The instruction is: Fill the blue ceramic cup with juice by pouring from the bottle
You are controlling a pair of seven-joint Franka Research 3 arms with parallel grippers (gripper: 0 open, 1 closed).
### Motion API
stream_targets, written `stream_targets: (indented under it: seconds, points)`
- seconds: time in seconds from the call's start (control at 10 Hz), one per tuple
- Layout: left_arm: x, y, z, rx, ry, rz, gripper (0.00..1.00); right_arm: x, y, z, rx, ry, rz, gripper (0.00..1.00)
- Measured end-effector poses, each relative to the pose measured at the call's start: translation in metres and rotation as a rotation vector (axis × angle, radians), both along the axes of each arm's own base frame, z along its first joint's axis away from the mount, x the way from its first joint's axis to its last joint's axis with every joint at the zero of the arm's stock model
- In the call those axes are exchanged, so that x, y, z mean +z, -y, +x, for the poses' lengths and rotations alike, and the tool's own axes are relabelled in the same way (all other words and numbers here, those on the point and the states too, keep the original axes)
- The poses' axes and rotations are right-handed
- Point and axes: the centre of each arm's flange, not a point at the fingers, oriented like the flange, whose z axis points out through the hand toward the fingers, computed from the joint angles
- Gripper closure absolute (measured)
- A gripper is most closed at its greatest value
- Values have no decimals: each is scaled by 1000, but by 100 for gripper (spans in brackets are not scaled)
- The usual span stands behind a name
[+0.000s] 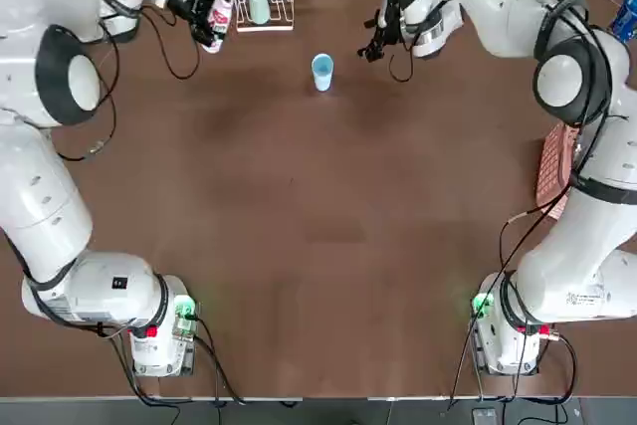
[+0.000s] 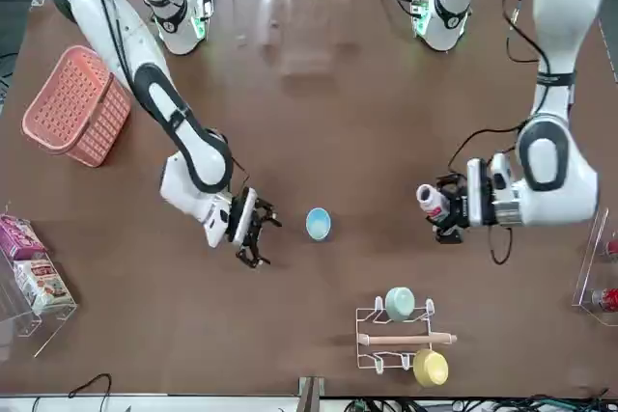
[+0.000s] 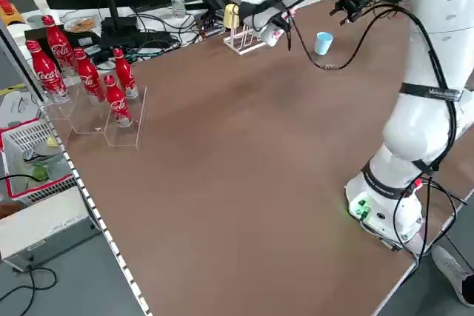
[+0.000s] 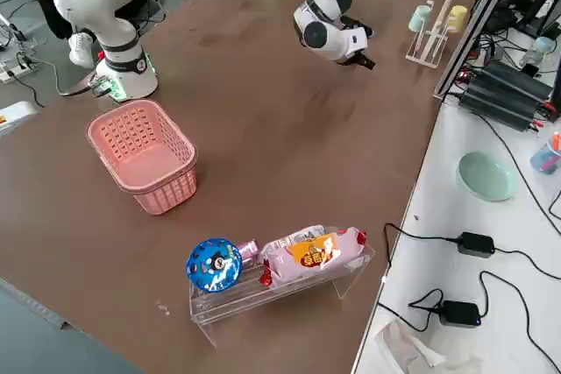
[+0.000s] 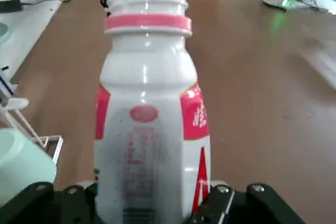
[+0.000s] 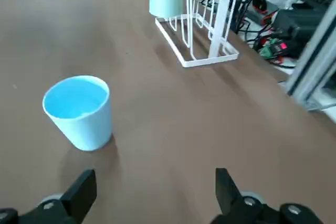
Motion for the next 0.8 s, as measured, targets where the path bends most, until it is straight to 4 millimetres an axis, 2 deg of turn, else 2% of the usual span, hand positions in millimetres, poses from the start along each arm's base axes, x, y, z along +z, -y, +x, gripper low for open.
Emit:
stream_targets:
  seconds: [0.2, 0.3, 0.4, 0.6, 0.8]
  points:
    - [-8, -79, -19, -9, -27, -108, 59, 38, 56, 26, 61, 147, -166, 0]
    - [-19, -110, -29, -9, -34, -162, 59, 56, 81, 36, 99, 194, -251, 0]
    - [-35, -128, -35, -9, -28, -222, 59, 72, 97, 43, 148, 212, -334, 0]
    - [-72, -137, -39, -13, -24, -318, 59, 96, 109, 53, 177, 149, -445, 0]
    - [-104, -162, -50, 22, -35, -378, 59, 110, 122, 61, 51, 15, -531, 0]
